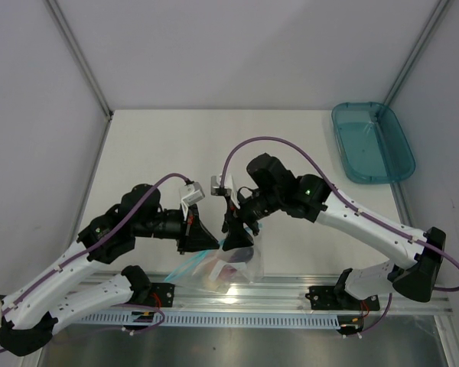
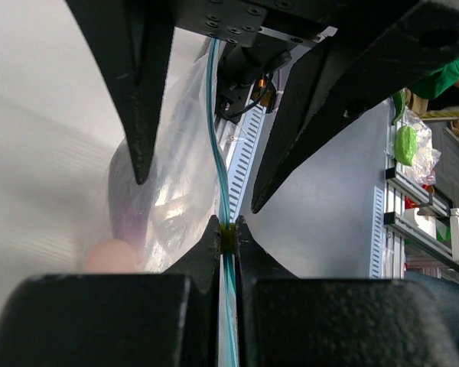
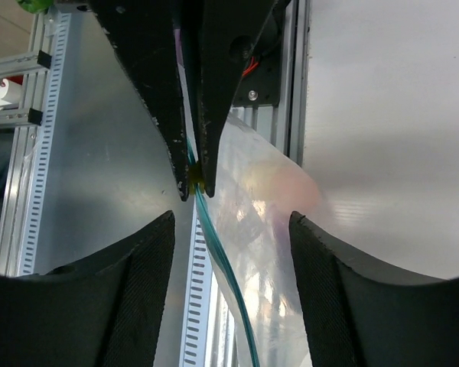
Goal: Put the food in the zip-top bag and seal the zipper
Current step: Zip the zipper food storage bag at the center of the board.
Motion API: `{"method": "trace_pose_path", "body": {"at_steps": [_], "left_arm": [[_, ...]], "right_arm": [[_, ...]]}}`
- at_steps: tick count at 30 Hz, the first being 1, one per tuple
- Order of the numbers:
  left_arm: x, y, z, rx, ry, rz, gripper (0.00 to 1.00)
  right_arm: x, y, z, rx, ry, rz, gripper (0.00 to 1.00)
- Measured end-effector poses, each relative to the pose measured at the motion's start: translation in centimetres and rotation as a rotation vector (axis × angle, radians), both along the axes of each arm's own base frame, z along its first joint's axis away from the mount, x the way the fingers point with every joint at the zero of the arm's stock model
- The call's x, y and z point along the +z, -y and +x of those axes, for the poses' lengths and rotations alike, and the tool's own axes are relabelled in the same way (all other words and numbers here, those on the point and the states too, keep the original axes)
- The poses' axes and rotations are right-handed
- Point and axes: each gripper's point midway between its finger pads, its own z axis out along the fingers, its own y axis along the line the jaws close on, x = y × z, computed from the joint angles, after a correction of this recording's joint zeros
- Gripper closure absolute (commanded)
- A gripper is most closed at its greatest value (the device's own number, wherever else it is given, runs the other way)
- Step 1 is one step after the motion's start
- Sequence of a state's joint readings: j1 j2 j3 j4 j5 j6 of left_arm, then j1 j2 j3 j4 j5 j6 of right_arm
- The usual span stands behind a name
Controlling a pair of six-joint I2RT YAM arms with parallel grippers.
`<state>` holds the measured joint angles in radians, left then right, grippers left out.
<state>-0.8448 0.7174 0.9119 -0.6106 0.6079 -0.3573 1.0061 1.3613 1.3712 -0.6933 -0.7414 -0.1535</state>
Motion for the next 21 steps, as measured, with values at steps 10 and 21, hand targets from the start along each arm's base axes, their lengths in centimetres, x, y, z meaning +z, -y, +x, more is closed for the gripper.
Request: {"method": "trace_pose_path", "body": {"at_steps": [10, 21], "left_arm": [[-0.1, 0.0, 0.0, 0.001, -0.002, 0.002, 0.99], [-1.0, -0.5, 0.7, 0.05, -0.01, 0.047, 0.99]], "right_arm": [[0.0, -0.1, -0.9, 0.044, -0.032, 0.003, 1.0], [-1.5, -0.7, 0.3, -0.082, -0.009, -0.027, 1.0]]}}
